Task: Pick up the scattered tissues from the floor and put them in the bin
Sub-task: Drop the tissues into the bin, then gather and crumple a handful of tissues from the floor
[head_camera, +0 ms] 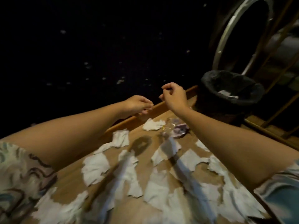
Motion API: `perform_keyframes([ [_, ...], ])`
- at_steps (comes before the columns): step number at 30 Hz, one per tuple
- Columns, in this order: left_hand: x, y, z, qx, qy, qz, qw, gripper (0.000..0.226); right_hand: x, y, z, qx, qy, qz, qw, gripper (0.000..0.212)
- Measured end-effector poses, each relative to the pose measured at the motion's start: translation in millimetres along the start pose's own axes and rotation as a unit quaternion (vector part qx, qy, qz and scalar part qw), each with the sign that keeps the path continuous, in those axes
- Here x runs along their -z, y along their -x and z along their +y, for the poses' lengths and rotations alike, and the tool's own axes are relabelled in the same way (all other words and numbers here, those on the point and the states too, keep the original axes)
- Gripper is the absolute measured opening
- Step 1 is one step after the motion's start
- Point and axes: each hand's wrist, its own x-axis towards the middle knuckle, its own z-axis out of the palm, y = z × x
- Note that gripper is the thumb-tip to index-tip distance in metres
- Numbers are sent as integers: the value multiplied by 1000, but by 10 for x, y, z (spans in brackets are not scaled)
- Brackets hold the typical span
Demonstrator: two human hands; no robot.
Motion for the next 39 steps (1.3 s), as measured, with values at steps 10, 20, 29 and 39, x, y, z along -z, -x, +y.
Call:
perform_keyframes([
  [10,648,1334,-2522,88,-19,236,968,10,-2429,1619,-208,-33,-71,-88,993,16],
  [20,-159,2443,-3997,-82,-169,127,974,35,-2877,3378,900,72,296,-194,932,46],
  [29,-360,2374,-4116,-55,-182,153,970,33,-2635,3607,1284,153,341,-329,867,57],
  [39,-44,2153,-3954,43,-76,448,890,33,-2609,3169,1170,69,99,-150,981,37],
])
